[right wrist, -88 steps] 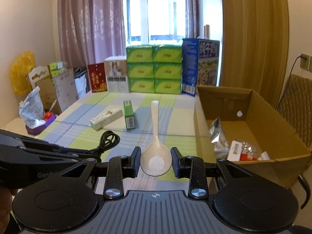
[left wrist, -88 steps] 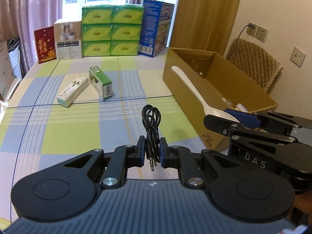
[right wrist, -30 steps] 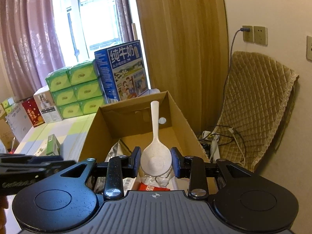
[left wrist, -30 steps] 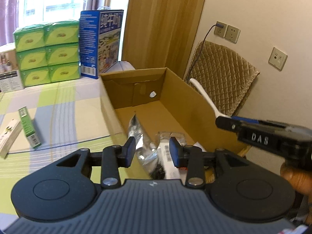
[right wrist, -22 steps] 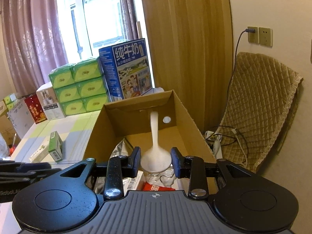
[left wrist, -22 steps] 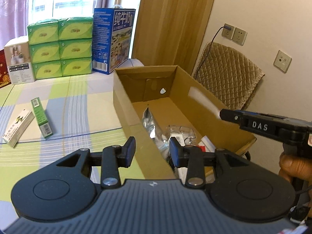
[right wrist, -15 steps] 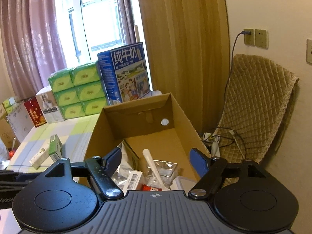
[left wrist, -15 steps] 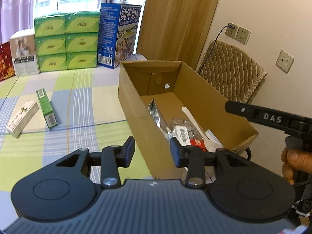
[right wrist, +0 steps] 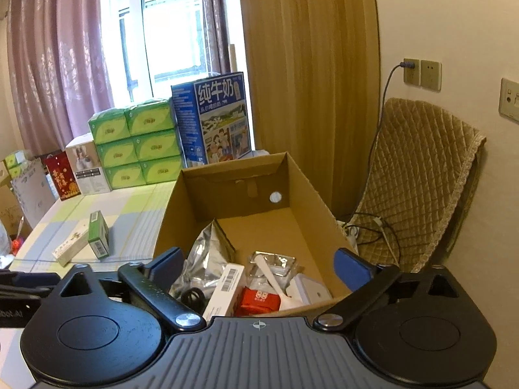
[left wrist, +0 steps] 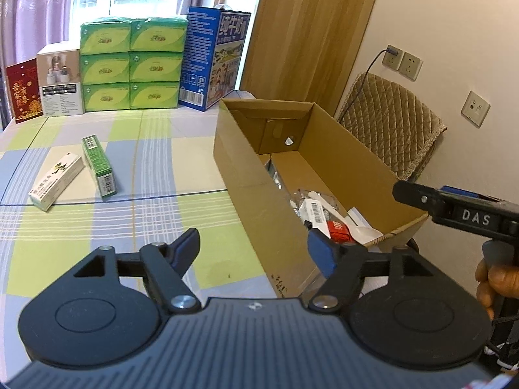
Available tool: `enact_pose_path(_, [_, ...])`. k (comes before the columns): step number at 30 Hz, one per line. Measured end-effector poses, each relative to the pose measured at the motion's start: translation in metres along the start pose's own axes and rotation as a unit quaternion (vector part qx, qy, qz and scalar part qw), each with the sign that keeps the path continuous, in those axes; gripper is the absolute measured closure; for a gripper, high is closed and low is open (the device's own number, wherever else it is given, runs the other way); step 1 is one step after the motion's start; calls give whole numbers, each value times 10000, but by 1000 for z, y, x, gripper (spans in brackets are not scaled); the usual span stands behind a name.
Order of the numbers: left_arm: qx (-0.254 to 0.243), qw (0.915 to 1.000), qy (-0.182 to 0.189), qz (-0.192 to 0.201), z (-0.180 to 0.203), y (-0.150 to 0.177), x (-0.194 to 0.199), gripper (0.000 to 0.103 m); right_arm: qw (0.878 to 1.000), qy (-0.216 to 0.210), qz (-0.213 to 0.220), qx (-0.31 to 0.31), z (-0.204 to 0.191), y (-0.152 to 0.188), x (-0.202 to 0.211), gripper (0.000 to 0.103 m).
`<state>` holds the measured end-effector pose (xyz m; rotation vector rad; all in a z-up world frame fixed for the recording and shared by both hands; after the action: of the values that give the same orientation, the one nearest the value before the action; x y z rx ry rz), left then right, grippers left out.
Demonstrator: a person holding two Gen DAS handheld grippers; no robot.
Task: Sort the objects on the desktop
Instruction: 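Open both tools to drop the spoon and cable into the box, then move both tools back toward the white ointment box and green medicine box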
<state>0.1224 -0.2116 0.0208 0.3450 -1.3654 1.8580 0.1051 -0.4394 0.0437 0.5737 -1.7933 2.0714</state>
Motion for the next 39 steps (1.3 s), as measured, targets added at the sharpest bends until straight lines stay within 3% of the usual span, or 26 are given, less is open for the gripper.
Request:
enact_pose_path(5, [95, 9998, -154, 122, -15, 4, 14, 12, 9999, 47, 7, 117, -10, 2, 4, 2])
enact_pose_path(11, [176, 9983, -464, 301, -36, 5, 33, 2, 9997, 1, 58, 218, -24, 2, 7, 2])
enact_pose_path(22, [443, 9930, -995, 467, -76, 11, 60, 2, 9979, -363, 26, 541, -61, 2, 7, 2])
enact_pose_path(31, [638, 9865, -1280, 796, -103, 14, 78, 2, 9975, -474, -54, 516, -73, 2, 6, 2])
enact_pose_path(39, [828, 9838, -1362, 819, -131, 12, 81, 2, 9941, -757, 0, 778, -107, 3, 3, 2])
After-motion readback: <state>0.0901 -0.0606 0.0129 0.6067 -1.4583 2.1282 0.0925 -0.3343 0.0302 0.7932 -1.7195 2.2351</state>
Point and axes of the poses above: each gripper's, at about its wrist camera, not at the fingertips, and x roughly against the way its jaws point, z to its right, y to its underside, the point moved 2 cm from there along -x, roughly the way its jaws point, and after that the axes turned 14 degrees about x, right-handed, at the moved point
